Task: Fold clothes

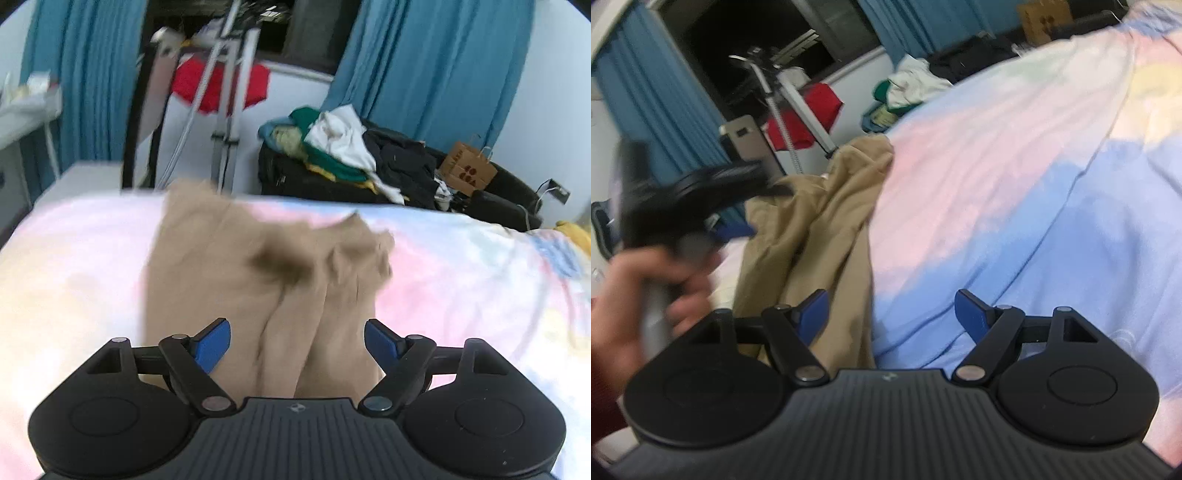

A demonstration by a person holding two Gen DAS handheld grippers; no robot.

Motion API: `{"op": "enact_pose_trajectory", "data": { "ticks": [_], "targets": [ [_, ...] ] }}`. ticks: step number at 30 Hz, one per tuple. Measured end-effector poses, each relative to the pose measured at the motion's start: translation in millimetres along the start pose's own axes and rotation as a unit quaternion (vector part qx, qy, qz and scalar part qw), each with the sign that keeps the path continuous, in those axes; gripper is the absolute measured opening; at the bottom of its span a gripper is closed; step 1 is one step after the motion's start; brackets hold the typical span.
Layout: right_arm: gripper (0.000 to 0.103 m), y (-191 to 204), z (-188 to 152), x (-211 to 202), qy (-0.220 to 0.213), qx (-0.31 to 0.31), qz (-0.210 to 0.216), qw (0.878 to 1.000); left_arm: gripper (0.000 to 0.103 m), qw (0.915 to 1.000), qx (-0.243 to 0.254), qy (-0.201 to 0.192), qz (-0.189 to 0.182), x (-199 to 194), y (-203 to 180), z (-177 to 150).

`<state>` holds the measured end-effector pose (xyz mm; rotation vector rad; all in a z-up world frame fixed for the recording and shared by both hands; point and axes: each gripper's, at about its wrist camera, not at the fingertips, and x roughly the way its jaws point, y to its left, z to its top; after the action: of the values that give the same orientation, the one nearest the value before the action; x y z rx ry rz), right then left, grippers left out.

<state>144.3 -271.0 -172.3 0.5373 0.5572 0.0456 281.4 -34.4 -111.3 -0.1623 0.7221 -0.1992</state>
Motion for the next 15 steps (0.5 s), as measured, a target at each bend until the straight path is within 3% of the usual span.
{"op": "enact_pose_trajectory", "data": {
  "ticks": [5,8,15],
  "targets": [
    [0.078,7,-4,-14,0.018,-0.020,0.038,0.999,0.082,0.9958,-0.077,0.045,-0.017,-92,62,-69],
    [0.078,16,-7,-20,0.020,-0.046,0.044,0.998,0.082,0.9915,-0.109,0.070,-0.007,-134,94,-111],
    [0.077,13,-5,-58,0.049,-0.009,0.055,0.997,0.081,0.9771,-0.159,0.140,-0.016,-160,116,-155]
  ]
}}
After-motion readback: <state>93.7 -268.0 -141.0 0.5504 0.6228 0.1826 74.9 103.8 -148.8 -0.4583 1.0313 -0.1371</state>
